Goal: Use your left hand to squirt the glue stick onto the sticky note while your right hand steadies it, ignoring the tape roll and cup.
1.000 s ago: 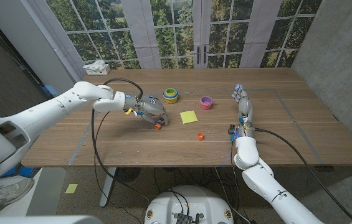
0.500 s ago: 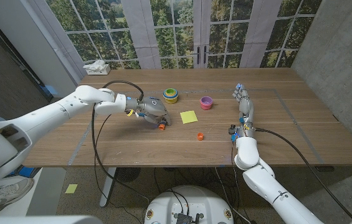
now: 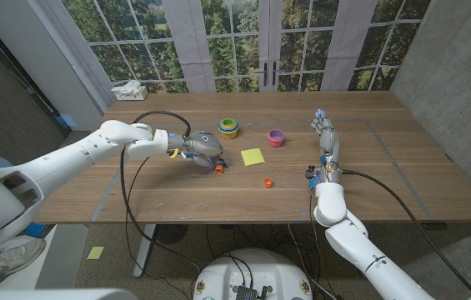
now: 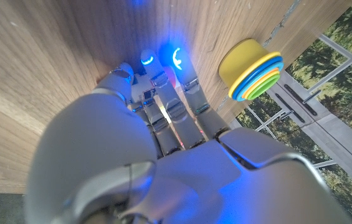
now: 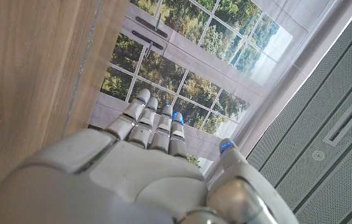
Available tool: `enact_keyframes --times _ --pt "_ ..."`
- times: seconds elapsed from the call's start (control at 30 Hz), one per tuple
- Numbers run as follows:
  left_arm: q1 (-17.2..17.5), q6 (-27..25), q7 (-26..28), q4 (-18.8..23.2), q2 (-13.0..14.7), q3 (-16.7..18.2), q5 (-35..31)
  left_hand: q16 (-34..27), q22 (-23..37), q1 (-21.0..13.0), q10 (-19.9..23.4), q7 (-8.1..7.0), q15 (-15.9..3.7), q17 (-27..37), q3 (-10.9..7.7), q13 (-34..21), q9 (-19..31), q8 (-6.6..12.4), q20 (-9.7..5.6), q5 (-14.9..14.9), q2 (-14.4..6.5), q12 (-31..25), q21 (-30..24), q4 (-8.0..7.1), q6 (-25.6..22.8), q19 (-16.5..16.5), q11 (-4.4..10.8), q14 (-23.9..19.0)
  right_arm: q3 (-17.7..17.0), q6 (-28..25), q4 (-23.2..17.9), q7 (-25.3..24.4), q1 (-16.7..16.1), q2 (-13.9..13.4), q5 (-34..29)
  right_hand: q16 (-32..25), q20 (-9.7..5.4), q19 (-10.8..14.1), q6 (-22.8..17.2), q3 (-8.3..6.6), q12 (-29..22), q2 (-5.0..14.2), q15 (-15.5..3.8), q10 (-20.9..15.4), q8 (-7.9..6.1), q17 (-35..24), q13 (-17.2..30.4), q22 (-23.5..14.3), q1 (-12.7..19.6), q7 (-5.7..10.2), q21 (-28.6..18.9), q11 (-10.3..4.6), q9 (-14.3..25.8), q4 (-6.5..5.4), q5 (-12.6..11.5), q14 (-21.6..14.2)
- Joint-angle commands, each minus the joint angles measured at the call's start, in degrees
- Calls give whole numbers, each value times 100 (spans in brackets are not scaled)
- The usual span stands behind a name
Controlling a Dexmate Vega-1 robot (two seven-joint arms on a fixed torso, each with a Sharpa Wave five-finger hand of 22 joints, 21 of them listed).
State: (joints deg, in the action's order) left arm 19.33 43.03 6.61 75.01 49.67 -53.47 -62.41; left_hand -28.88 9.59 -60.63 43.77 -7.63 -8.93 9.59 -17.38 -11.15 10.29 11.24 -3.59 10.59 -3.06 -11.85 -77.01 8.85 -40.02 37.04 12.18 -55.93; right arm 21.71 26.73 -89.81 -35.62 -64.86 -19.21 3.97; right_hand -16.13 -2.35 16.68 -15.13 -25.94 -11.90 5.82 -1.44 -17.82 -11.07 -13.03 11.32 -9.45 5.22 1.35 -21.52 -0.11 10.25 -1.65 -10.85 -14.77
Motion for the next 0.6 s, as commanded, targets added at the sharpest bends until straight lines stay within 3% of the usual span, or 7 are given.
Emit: enact_keyframes --times 0.03,0.3,0.33,0.43,0.6 --pt "16 -175 -793 -80 -117 -107 228 714 17 204 97 241 -471 28 -195 -27 82 80 -658 -21 111 -21 414 17 -373 -149 -33 457 19 -37 -47 -110 24 1 -178 -37 -128 56 -6 2 -59 -15 2 -49 7 -10 31 -12 -24 50 17 21 14 39 11 -65" --pt "-36 -157 -1081 -220 -212 -182 347 1025 20 120 179 334 -472 53 -388 -37 94 79 -684 -17 120 -24 626 102 -436 -236 -86 637 35 -54 -58 -162 36 9 -266 -48 -131 93 -8 9 -67 -7 -9 -97 7 -14 33 -12 -31 62 42 17 15 51 12 -107" --pt "5 -206 -962 -191 -192 -176 290 1015 40 28 369 324 -477 93 -491 -45 97 115 -689 -26 42 -85 642 109 -568 -217 -119 465 36 -57 -53 -185 39 20 -280 -49 -134 96 -7 8 -67 -5 -7 -100 7 -14 33 -12 -29 63 44 18 15 53 12 -111" --pt "57 -210 -770 -246 -200 -192 276 911 76 -279 815 248 -500 198 -634 -78 98 218 -726 -55 86 -191 632 156 -1031 -196 -56 -25 45 -86 -62 -210 48 25 -316 -48 -140 107 -13 9 -67 -4 -11 -107 5 -14 34 -12 -26 63 51 16 15 61 12 -115" --pt "137 -234 -497 -281 -189 -213 247 615 205 -783 1594 315 -508 401 -623 -215 143 334 -773 -60 78 -426 289 155 -1722 -174 -30 -587 64 -127 -83 -218 74 10 -367 -49 -151 122 -16 11 -64 -1 -7 -112 4 -15 34 -12 -27 69 61 15 15 67 12 -122"
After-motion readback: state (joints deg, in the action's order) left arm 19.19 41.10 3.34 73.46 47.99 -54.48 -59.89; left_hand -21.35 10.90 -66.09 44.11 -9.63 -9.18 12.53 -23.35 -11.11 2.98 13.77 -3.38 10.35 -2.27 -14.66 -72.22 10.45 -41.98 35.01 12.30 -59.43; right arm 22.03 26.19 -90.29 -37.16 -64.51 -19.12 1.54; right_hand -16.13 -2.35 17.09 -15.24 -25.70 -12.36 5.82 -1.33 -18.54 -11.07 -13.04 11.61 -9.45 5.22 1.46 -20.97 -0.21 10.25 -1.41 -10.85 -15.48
